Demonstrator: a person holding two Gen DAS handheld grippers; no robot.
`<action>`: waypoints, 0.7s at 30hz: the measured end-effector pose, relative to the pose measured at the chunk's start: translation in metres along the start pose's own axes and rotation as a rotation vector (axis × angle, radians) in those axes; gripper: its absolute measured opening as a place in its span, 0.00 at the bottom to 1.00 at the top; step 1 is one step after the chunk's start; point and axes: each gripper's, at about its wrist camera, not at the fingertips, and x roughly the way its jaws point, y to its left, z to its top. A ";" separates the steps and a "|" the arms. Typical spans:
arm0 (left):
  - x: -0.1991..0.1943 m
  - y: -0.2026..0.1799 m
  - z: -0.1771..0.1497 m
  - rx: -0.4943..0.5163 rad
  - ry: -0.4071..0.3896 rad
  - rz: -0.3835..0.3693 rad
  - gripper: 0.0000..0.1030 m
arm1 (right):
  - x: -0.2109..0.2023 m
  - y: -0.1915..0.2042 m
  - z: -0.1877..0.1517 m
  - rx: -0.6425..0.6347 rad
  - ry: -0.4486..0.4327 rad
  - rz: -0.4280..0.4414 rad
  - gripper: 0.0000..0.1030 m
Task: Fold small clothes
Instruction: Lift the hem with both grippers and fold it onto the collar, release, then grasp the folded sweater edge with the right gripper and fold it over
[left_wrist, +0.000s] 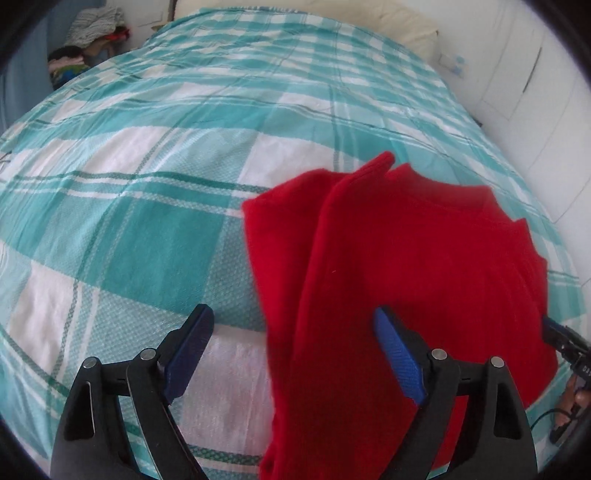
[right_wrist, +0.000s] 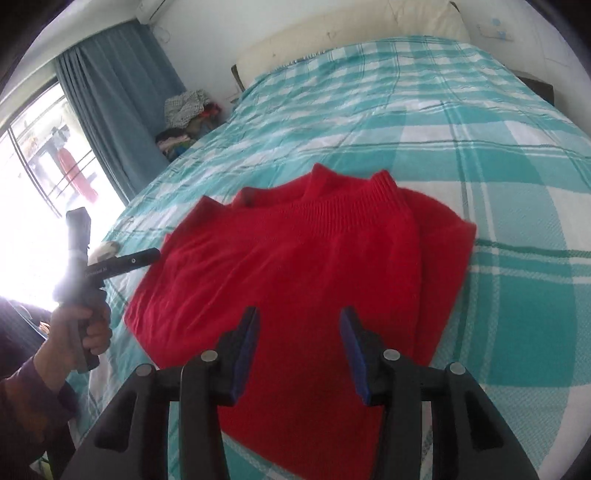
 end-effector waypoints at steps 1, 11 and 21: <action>-0.005 0.011 -0.004 -0.033 -0.001 -0.007 0.83 | -0.006 -0.011 -0.007 0.024 -0.013 -0.048 0.40; -0.107 0.008 -0.077 -0.011 -0.074 -0.100 0.92 | -0.072 -0.061 -0.024 0.130 -0.122 -0.047 0.59; -0.093 0.022 -0.120 0.017 -0.079 -0.029 0.92 | -0.001 -0.079 0.001 0.385 -0.056 0.183 0.59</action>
